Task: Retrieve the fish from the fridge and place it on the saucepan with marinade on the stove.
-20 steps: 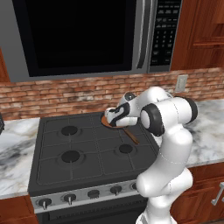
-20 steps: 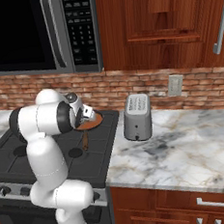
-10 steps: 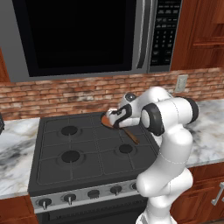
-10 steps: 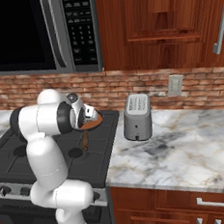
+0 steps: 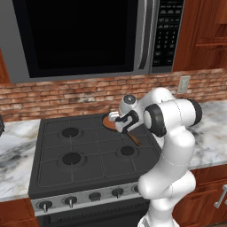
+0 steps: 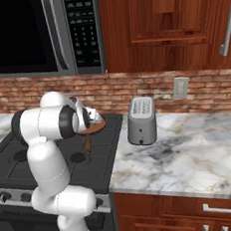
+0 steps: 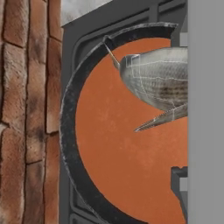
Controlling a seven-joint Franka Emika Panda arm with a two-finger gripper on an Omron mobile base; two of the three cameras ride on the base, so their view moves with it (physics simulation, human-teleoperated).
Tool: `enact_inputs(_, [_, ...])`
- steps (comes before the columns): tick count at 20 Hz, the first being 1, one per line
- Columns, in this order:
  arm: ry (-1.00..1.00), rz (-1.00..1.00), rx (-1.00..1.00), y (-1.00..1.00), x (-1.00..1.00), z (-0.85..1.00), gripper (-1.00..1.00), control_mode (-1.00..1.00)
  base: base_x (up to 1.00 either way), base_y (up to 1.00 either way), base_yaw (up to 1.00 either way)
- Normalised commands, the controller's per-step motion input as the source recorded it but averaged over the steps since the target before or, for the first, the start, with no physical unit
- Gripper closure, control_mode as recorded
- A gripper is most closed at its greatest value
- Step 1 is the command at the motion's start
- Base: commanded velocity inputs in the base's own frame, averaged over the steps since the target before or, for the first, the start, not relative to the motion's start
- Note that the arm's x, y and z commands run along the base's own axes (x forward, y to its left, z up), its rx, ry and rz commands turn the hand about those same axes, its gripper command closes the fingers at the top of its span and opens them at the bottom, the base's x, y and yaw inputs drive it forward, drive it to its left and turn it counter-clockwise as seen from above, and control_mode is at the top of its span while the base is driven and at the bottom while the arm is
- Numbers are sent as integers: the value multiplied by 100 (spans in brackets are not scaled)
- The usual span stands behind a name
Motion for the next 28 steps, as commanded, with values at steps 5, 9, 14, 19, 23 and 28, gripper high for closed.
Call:
enact_inputs(5, [0, 0, -5, 12, 1, 0, -100, -100, 0, 0, 0])
enact_inputs(9, [0, 0, 0, 9, 0, 7, -100, -100, 0, 0, 0])
enact_inputs(14, [0, 0, 0, 0, 0, 17, -100, -100, 0, 0, 0])
enact_inputs(19, [0, -1, 0, 0, 0, 28, -100, -100, 0, 0, 0])
enact_inputs(23, [0, -2, 0, 0, 0, 28, -100, -100, 0, 0, 0])
enact_inputs(28, [0, -3, 0, 0, -1, 22, -100, -100, 0, 0, 0])
